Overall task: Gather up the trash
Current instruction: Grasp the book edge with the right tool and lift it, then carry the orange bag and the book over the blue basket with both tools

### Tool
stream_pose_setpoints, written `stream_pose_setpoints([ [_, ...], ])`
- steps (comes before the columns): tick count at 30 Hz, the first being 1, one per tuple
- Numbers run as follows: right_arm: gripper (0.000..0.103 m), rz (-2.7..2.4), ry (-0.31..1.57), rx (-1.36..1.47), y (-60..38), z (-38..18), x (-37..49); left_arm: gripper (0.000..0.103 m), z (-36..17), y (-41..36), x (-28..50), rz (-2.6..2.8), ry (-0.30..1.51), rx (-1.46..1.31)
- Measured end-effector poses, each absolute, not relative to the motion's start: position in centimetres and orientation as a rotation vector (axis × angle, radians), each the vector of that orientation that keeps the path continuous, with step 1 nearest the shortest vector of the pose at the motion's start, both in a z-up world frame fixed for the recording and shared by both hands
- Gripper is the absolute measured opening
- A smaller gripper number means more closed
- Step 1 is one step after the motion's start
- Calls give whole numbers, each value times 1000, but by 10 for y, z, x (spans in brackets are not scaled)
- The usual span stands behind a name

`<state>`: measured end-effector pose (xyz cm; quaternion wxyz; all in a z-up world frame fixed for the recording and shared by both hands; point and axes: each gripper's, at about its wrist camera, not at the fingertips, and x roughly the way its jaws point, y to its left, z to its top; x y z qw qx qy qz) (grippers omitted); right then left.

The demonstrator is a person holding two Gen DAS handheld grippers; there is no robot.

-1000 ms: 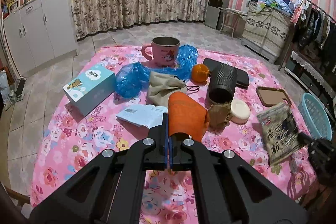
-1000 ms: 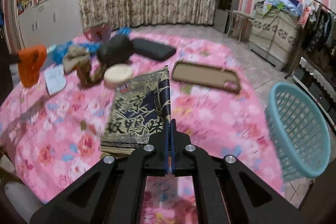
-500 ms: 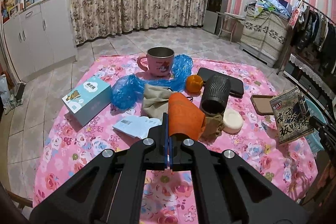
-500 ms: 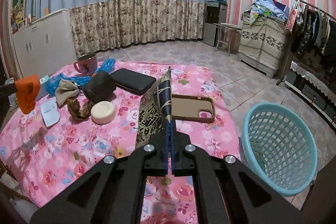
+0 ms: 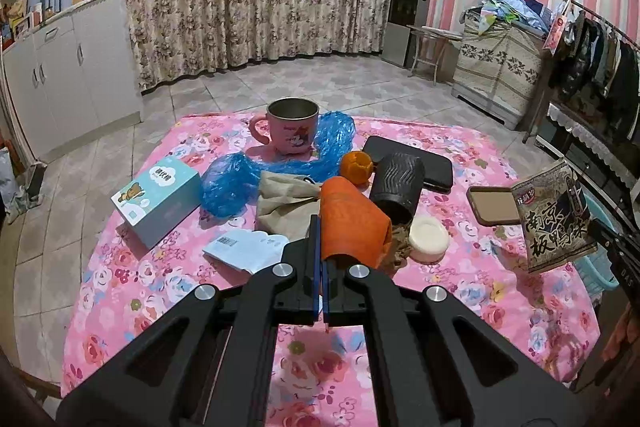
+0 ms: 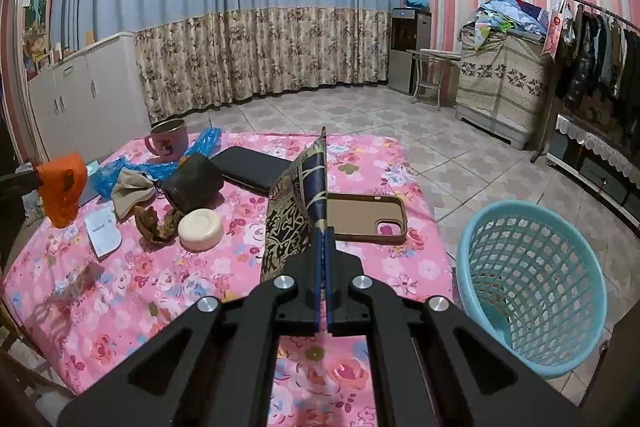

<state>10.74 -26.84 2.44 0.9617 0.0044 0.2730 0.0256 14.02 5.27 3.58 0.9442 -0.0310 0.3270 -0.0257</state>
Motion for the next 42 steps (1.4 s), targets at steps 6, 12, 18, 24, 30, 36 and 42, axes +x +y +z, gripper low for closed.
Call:
stream_pose_setpoints([
  [6, 2, 50, 542, 25, -277, 28, 106, 0, 41, 40, 141, -64, 658, -41],
  [12, 2, 35, 521, 49, -292, 35, 104, 0, 47, 25, 145, -80, 649, -27],
  [18, 2, -5, 496, 72, -312, 43, 100, 0, 58, 3, 148, -120, 631, -10],
  [24, 2, -79, 462, 104, -344, 58, 87, 0, 72, -35, 154, -196, 605, 14],
  [30, 2, -167, 452, 137, -387, 64, 74, 0, 76, -82, 163, -286, 607, 24],
  [36, 2, -263, 472, 176, -438, 57, 63, 0, 69, -146, 172, -379, 612, 73],
  [42, 2, -351, 515, 184, -474, 36, 58, 0, 51, -222, 178, -488, 632, 124],
])
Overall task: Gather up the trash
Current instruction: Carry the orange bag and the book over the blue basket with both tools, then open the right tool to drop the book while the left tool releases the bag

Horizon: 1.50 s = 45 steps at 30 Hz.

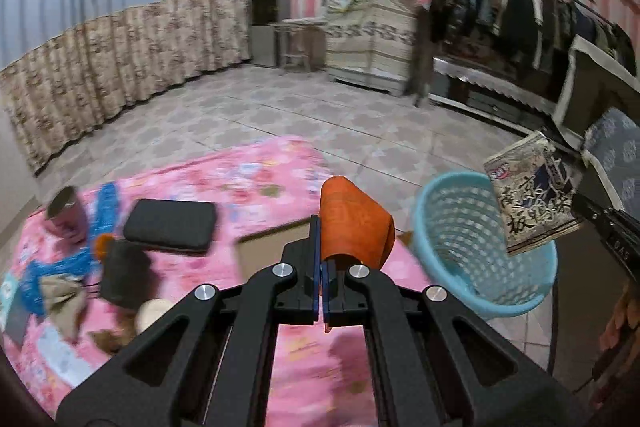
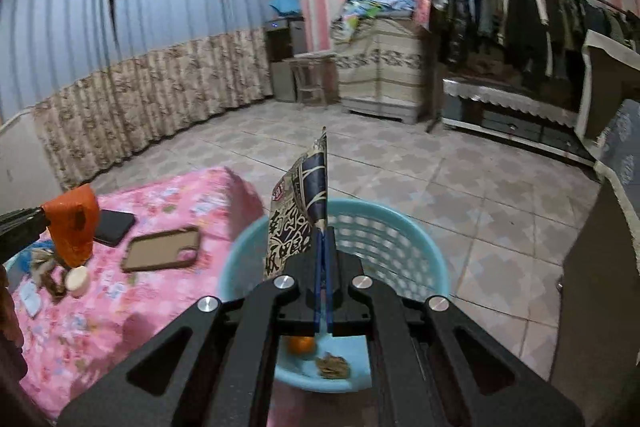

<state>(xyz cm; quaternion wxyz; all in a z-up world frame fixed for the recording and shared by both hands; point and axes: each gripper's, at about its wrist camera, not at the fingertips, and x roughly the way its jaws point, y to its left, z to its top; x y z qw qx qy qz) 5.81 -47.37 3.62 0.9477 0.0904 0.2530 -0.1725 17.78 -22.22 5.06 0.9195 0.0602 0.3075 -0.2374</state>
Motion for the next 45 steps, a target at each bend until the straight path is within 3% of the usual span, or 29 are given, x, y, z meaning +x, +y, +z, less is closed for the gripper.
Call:
stream_pose_setpoints([
  [18, 1, -406, 575, 231, -536, 5, 74, 2, 18, -368, 193, -715, 672, 161],
  [19, 1, -405, 577, 232, -536, 4, 74, 10, 17, -371, 193, -715, 673, 163],
  [22, 2, -402, 582, 228, -536, 1, 75, 54, 18, -368, 194, -687, 665, 163],
  [24, 2, -400, 585, 229, -536, -3, 76, 64, 21, -363, 193, -659, 643, 168],
  [26, 2, -397, 591, 233, -534, -6, 77, 80, 24, -356, 194, -618, 628, 171],
  [28, 2, -391, 597, 237, -531, -9, 78, 87, 29, -343, 194, -574, 598, 165],
  [34, 4, -382, 610, 227, -520, -12, 84, 97, 42, -321, 192, -514, 570, 161],
  [38, 5, -384, 626, 233, -515, -13, 95, 98, 45, -301, 185, -468, 542, 173],
  [39, 8, -386, 634, 234, -514, -15, 100, 97, 46, -294, 184, -454, 542, 174],
  [41, 40, -390, 636, 235, -514, -15, 105, 97, 47, -282, 185, -438, 548, 166],
  [42, 71, -400, 622, 228, -512, -14, 106, 97, 47, -273, 184, -428, 552, 155],
  [43, 76, -414, 610, 209, -509, -12, 107, 97, 49, -264, 184, -418, 552, 145],
  [45, 76, -415, 621, 187, -504, -11, 111, 98, 52, -248, 184, -396, 548, 125],
])
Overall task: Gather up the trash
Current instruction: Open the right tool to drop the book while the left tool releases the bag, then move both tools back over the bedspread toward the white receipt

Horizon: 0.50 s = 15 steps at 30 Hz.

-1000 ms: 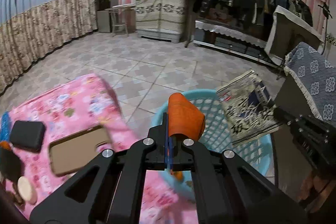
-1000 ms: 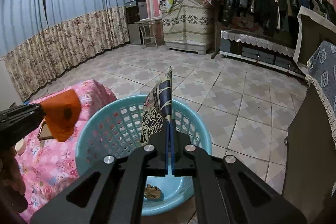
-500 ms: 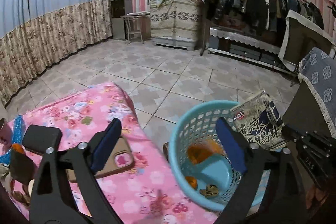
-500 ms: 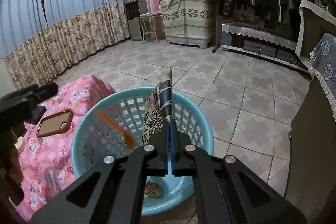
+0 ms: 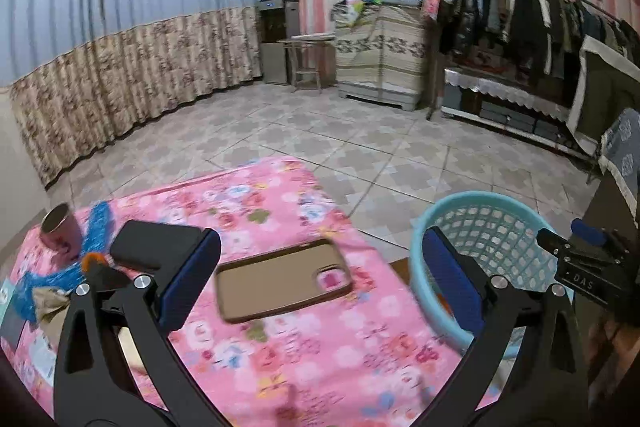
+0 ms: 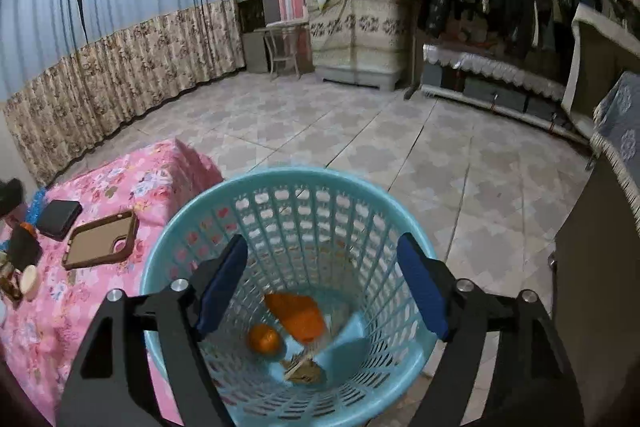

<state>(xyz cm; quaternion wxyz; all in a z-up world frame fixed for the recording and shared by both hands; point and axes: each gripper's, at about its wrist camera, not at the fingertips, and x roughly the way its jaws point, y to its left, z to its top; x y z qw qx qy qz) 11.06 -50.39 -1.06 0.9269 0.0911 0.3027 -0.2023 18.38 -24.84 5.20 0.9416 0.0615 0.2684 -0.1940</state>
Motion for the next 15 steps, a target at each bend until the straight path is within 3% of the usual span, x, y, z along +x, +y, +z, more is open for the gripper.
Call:
stream_pose_setpoints([
  [7, 89, -429, 589, 152, -481, 3, 100, 98, 66, -182, 171, -291, 518, 82],
  [15, 91, -340, 522, 121, -419, 29, 87, 98, 73, -104, 152, -158, 498, 94],
])
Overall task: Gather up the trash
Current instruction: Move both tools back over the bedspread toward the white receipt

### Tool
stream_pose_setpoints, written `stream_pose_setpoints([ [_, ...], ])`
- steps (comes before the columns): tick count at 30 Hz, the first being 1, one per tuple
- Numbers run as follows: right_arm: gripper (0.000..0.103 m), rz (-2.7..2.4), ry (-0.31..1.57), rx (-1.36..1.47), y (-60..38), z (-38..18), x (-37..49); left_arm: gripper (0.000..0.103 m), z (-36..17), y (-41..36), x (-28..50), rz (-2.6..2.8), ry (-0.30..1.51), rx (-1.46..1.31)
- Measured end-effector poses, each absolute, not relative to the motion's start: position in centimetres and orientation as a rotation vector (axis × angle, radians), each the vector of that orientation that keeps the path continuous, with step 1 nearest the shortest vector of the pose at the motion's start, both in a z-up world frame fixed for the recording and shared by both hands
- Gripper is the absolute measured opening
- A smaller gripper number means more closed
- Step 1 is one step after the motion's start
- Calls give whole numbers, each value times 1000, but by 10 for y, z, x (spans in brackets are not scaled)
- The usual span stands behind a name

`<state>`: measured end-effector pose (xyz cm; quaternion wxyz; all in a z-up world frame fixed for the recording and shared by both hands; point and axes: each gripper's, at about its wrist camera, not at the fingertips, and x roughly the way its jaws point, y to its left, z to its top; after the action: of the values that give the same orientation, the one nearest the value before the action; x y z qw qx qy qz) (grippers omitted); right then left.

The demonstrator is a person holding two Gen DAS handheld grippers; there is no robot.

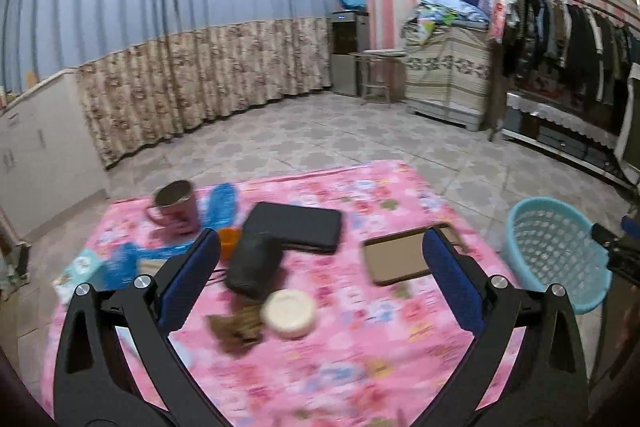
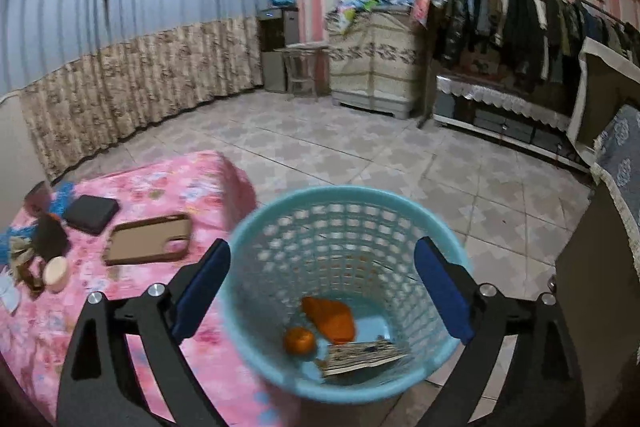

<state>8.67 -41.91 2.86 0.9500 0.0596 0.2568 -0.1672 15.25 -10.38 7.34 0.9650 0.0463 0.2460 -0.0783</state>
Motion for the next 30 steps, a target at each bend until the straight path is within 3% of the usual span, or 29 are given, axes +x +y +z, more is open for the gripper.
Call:
stream_pose_setpoints([
  [14, 91, -153, 480, 13, -286, 53, 94, 98, 70, 12, 135, -4, 512, 54],
  [30, 92, -95, 512, -48, -216, 24, 120, 98, 12, 77, 152, 86, 604, -10],
])
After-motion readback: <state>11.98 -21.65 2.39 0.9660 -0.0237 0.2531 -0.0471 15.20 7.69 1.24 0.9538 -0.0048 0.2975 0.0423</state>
